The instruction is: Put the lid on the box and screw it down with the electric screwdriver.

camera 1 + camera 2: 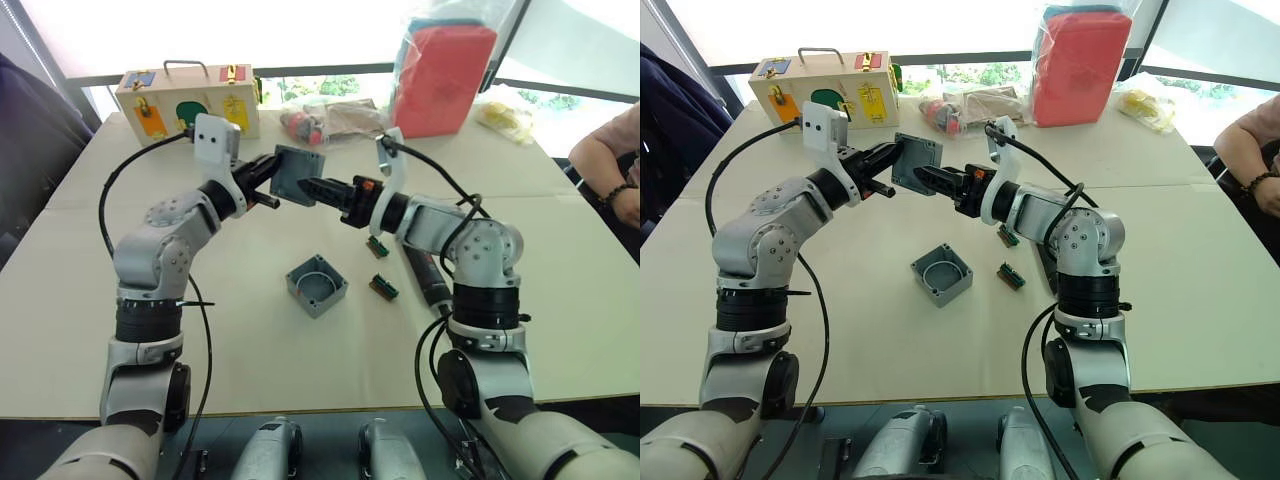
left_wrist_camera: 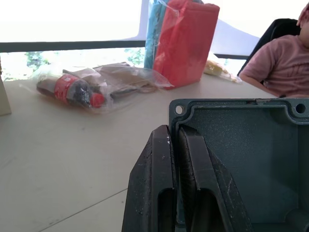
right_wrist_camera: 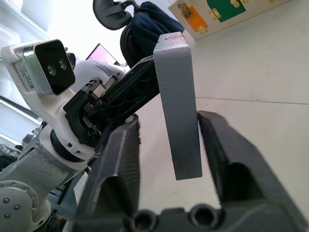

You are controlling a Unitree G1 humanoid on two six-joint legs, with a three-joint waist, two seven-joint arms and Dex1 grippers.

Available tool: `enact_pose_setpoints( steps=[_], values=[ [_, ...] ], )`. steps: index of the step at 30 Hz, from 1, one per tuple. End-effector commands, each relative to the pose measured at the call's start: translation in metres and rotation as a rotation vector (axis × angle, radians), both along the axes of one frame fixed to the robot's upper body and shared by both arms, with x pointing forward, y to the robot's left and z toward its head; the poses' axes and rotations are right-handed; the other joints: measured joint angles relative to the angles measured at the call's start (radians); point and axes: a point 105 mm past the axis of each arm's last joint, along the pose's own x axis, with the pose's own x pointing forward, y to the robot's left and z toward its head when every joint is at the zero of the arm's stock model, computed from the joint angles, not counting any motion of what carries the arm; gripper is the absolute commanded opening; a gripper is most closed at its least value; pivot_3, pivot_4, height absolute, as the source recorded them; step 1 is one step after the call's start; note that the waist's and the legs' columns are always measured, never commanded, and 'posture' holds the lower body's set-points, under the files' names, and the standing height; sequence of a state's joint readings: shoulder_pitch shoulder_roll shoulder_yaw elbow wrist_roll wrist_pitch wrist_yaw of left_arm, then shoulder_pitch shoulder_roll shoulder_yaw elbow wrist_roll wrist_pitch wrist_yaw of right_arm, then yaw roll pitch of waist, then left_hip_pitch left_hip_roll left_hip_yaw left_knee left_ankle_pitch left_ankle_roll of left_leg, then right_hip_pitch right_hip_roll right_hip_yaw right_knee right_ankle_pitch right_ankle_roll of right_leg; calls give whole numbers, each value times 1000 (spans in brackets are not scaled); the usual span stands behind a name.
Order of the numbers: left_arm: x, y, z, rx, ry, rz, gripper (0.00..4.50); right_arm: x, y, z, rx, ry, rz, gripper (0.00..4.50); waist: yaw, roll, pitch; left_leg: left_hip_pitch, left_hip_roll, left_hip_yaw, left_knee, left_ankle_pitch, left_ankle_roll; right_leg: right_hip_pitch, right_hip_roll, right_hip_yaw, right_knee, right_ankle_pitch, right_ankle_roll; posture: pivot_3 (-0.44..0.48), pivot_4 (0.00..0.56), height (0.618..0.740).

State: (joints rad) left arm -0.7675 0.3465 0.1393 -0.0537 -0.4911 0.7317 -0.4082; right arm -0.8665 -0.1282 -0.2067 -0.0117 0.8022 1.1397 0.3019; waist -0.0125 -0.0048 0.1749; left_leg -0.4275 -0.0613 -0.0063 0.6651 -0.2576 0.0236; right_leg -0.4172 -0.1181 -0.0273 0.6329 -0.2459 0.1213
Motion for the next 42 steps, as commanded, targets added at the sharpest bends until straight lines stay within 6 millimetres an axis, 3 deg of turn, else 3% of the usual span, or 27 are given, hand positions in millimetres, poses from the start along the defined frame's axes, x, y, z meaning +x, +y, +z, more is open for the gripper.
enact_pose_setpoints(
  steps=[1, 8, 13, 14, 19, 21, 24, 27, 31, 35, 39, 42],
  values=[
    [-9, -1, 20, -16, -75, -19, 0, -7, 4, 18, 56, -61, 26, 186, -1, 0, 0, 0, 0, 0, 0, 0, 0, 0, 0, 0, 0, 0, 0, 0, 150, 740],
    [-13, 0, 19, -21, -63, -41, 0, -11, 5, 18, 71, -73, 43, 182, -1, 0, 0, 0, 0, 0, 0, 0, 0, 0, 0, 0, 0, 0, 0, 0, 150, 740],
    [-19, 8, 22, -68, -41, -84, 1417, -14, 6, 22, 84, -114, 34, 182, -2, 0, 0, 0, 0, 0, 0, 0, 0, 0, 0, 0, 0, 0, 0, 0, 150, 740],
    [-21, 13, 25, -86, -42, -93, 1968, -13, 5, 23, 82, -128, 23, 182, -2, 0, 0, 0, 0, 0, 0, 0, 0, -1, 0, 0, 0, 0, 0, 0, 150, 740],
    [-35, 38, 34, -160, -13, -131, 3758, -9, -10, 25, 24, -239, -89, 182, -3, 0, 0, 0, 0, 0, 0, 0, 0, -1, 0, 1, 0, 0, 0, 0, 150, 740],
    [-37, 55, 36, -200, 10, -108, 3758, -10, -23, 23, -72, -344, -163, 182, 0, 0, 0, 0, 0, 0, 0, 0, 0, -1, 0, 1, 0, 0, 0, 0, 150, 740],
    [-39, 64, 34, -217, 41, -104, 3758, -17, -37, 21, -201, -501, -223, 182, 2, 0, 0, 0, 0, 0, 0, 0, 0, -1, 0, 1, 0, 0, 0, 0, 150, 740],
    [-36, 63, 29, -234, 72, -120, 3078, -34, -48, 12, -457, -752, -263, 182, 4, 0, 0, 0, 0, 0, 0, 0, 0, -1, 0, 1, -1, 0, 0, 0, 150, 740],
    [-33, 46, 22, -225, 79, -183, 1316, -50, -57, -7, -652, -919, -300, 182, 2, -1, 0, 0, 0, 0, 0, 0, 0, 0, 0, 0, -1, 0, 0, 0, 150, 740],
    [-27, 24, 19, -204, 86, -259, 33, -62, -57, -26, -832, -1111, -275, 182, 1, -1, 0, 1, 0, 0, 0, 1, -1, 0, 0, 1, 0, 0, 0, 0, 150, 740],
    [-24, 2, 16, -136, 105, -369, 33, -71, -51, -59, -1114, -1363, -180, 182, 3, -1, 0, 1, 0, 0, 0, 1, -1, 0, 1, 0, -1, 0, 0, 0, 150, 740],
    [-27, -15, 6, -30, 115, -469, 33, -76, -45, -77, -1213, -1483, -131, 182, 2, -2, 0, 1, 0, 0, 0, 1, -1, 1, 1, 0, -1, 0, 0, 0, 150, 740]
  ],
)
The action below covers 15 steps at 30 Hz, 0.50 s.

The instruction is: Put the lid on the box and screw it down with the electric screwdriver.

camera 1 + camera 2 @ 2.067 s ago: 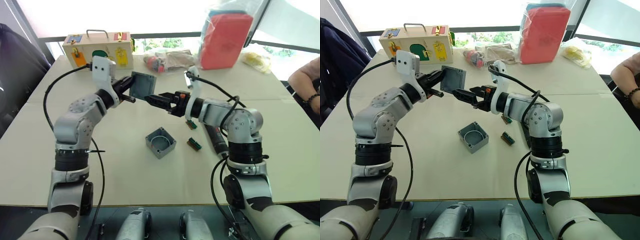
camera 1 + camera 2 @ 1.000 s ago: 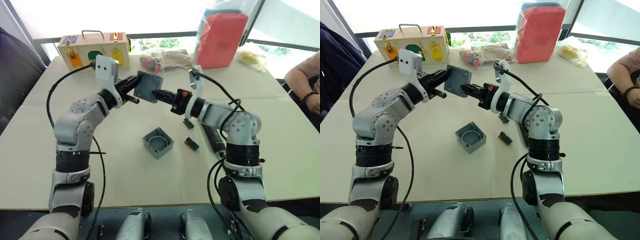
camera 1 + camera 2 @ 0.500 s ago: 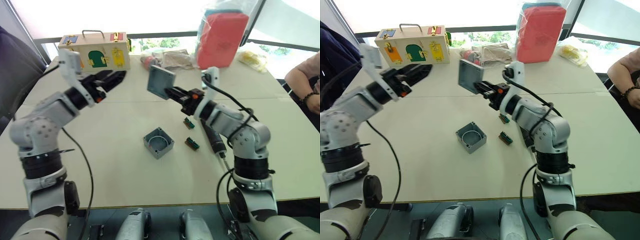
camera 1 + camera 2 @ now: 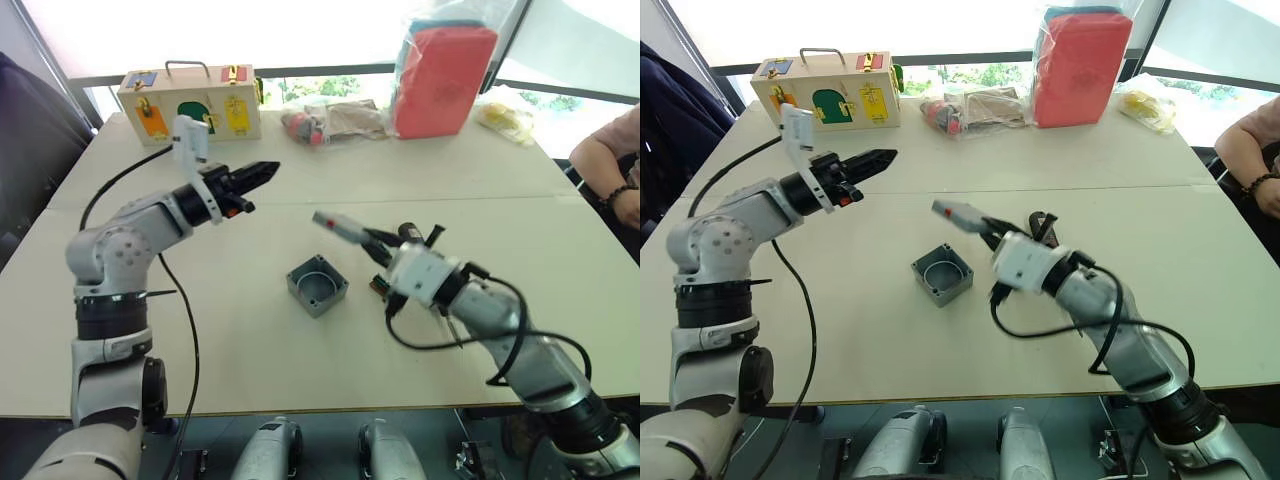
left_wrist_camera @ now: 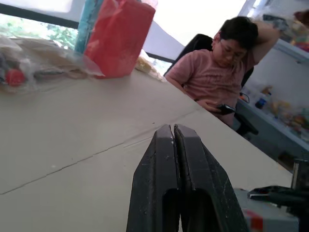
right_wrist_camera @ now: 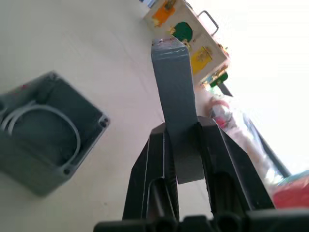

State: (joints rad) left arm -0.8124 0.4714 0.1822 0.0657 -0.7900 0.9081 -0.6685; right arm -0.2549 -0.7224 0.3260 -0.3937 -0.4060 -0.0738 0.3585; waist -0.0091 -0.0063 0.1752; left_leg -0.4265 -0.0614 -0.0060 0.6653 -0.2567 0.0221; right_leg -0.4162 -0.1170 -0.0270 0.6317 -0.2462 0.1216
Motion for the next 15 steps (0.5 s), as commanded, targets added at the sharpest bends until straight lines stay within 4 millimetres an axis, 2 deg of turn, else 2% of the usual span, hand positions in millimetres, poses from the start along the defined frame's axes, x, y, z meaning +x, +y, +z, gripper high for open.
enact_pose_setpoints(
  steps=[1, 5, 15],
  values=[
    [-6, -18, -1, 107, -71, -122, 33, -8, 11, -6, -116, -169, 42, 182, -2, 0, 0, 0, 0, 0, 0, 0, 0, 0, 0, 0, 0, 0, 0, 0, 150, 740],
    [-8, -30, -23, 246, -92, -217, 33, -8, 15, -14, -122, -213, -2, 182, -1, 0, 0, 0, 0, 0, 0, 0, -1, 0, 1, 0, 0, 0, 0, 0, 150, 740],
    [-2, -36, -48, 384, -98, -323, 33, 0, 21, -28, -177, -233, -37, 182, 0, 0, 0, 0, 1, 0, 1, 1, 0, 2, 1, -1, -1, 0, 0, 0, 150, 740]
  ],
)
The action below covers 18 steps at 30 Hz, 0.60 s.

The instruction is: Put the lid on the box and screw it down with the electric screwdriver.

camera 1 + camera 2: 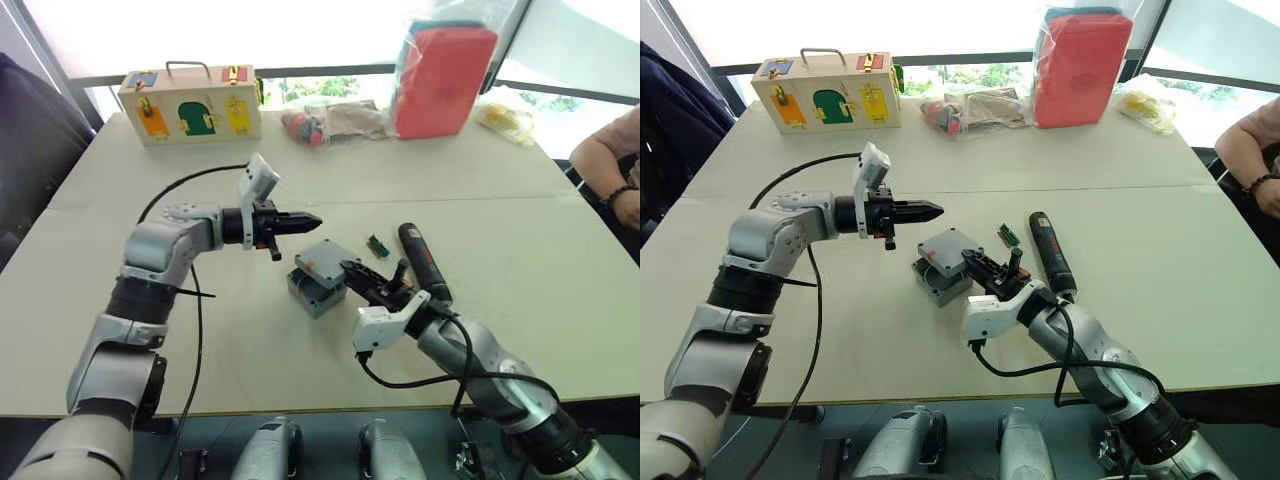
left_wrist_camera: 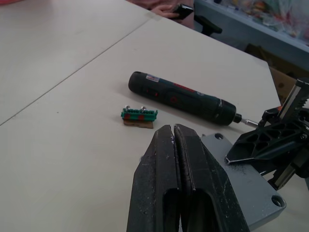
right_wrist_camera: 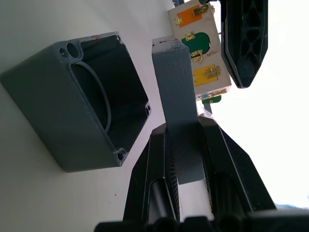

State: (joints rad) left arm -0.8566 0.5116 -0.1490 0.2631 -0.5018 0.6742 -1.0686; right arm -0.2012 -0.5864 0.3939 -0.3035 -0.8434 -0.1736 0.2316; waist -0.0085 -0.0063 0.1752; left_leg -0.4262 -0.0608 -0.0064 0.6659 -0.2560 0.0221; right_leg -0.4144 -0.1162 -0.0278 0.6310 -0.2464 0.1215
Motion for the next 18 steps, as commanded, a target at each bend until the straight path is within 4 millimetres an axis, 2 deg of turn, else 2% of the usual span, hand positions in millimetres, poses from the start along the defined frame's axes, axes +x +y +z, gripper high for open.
enact_pose_setpoints(
  steps=[1, 8, 18],
  values=[
    [0, -1, 9, 42, -68, -46, 33, 3, 3, 7, 4, -49, -7, 182, -1, 0, 0, 0, 0, 0, 0, 0, 0, 0, 0, 0, 0, 0, 0, 0, 150, 740],
    [4, -2, -5, 121, -80, -68, 33, 4, 1, 4, 2, -64, -23, 182, -1, 0, 0, 0, 0, 0, 0, 0, 0, 0, 0, 0, 0, 0, 0, 0, 150, 740],
    [2, -4, -6, 110, -78, -79, 33, -5, 9, 5, 6, -84, 8, 182, -2, 0, 0, 0, 0, 0, 0, 0, 0, 0, 0, 0, 1, 0, 0, 0, 150, 740]
  ],
)
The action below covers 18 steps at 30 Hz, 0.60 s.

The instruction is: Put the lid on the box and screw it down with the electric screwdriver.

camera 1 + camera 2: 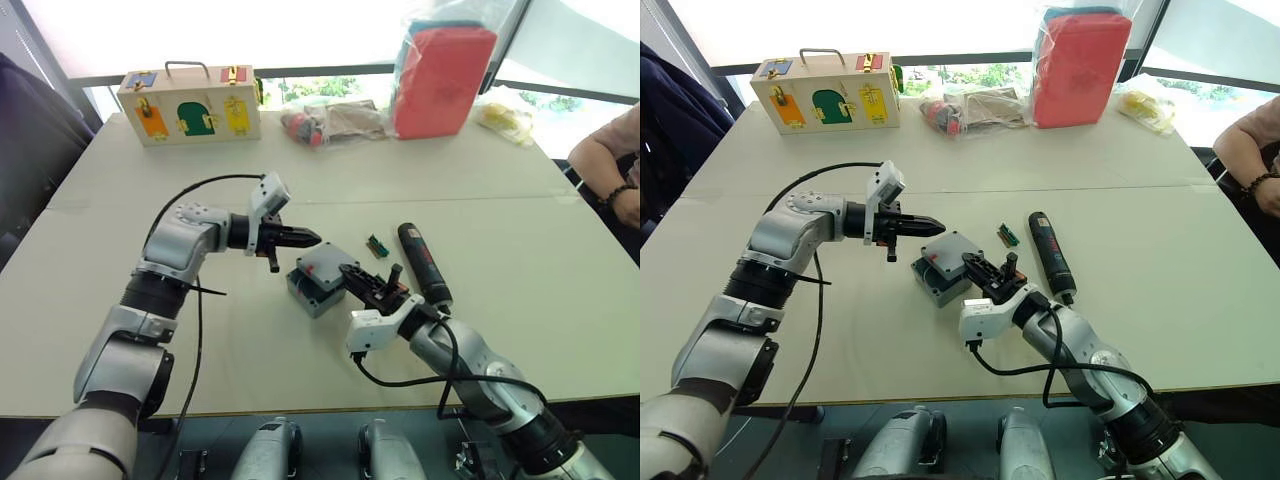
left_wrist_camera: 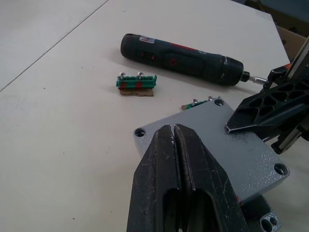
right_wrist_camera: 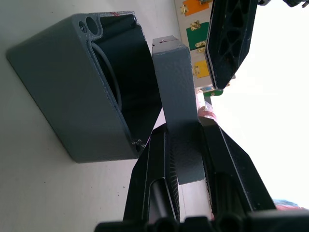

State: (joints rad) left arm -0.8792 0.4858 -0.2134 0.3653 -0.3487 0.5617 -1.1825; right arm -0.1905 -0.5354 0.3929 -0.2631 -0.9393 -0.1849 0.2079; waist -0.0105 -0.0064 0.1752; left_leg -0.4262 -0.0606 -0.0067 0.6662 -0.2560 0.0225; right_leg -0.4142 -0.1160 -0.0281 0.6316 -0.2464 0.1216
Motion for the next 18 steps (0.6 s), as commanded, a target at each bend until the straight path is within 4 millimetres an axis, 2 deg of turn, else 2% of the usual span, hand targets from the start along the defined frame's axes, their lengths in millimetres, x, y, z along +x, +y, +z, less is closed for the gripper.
enact_pose_setpoints(
  steps=[1, 13, 15, 18],
  values=[
    [-2, 1, 16, -15, -50, -16, 33, -9, 8, 14, 32, -58, 41, 182, 0, 0, 0, 0, 0, 0, 0, 0, 0, 0, 0, 0, 0, 0, 0, 0, 150, 740],
    [-11, 6, 8, 22, -59, -25, 33, -11, 13, 12, 29, -56, 49, 182, 0, 0, 0, 0, 0, 0, 0, 0, 0, 0, 0, 0, 0, 0, 0, 0, 150, 740],
    [-10, 7, 11, 3, -58, -17, 33, -10, 13, 14, 31, -63, 45, 182, 1, 0, 0, 0, 0, 0, 0, 0, 0, 0, 0, 0, 0, 0, 0, 0, 150, 740],
    [-9, 6, 27, -89, -36, 1, 33, -8, 11, 18, 41, -73, 33, 182, 0, 0, 0, 0, 0, 0, 1, 0, 0, 0, 0, 0, 0, 0, 0, 0, 150, 740]
  ],
)
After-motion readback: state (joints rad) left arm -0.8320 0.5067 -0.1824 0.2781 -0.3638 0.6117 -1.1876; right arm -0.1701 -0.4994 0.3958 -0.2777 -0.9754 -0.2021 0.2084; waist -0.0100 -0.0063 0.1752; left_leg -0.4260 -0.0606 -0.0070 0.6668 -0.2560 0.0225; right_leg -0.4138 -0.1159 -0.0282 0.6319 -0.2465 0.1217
